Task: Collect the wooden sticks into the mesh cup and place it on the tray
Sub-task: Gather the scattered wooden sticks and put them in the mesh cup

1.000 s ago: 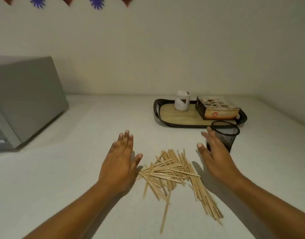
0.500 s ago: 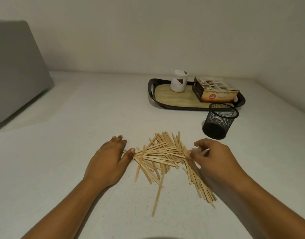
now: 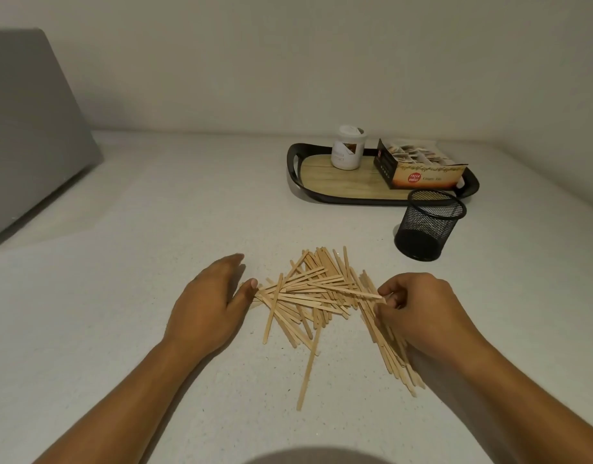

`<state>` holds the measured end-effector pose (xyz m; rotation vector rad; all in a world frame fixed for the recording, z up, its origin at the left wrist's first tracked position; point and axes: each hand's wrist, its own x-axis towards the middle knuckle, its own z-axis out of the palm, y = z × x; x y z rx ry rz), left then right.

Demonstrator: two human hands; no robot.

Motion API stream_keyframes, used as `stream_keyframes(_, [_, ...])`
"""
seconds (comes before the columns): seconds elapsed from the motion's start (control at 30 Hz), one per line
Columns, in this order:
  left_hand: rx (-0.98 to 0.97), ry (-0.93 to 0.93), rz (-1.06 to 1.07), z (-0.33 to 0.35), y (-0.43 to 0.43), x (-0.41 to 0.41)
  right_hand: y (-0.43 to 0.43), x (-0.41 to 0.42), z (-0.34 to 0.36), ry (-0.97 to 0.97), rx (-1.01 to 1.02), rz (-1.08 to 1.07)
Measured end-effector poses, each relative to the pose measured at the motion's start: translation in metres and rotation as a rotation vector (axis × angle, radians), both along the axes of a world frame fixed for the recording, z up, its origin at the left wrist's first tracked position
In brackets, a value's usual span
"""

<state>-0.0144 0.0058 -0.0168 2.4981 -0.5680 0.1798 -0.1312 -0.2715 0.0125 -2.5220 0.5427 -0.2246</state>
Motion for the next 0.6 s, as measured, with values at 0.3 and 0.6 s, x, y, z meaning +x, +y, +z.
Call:
stream_keyframes(0.3, [0.041, 0.079, -0.08, 0.021, -0.029, -0.013, -0.006, -0.009, 0.004, -0.182, 0.07, -0.074])
stream_keyframes(0.6, [0.253, 0.11, -0.015, 0.033, -0.053, -0.005, -0.001, -0.017, 0.007, -0.241, 0.122, -0.087])
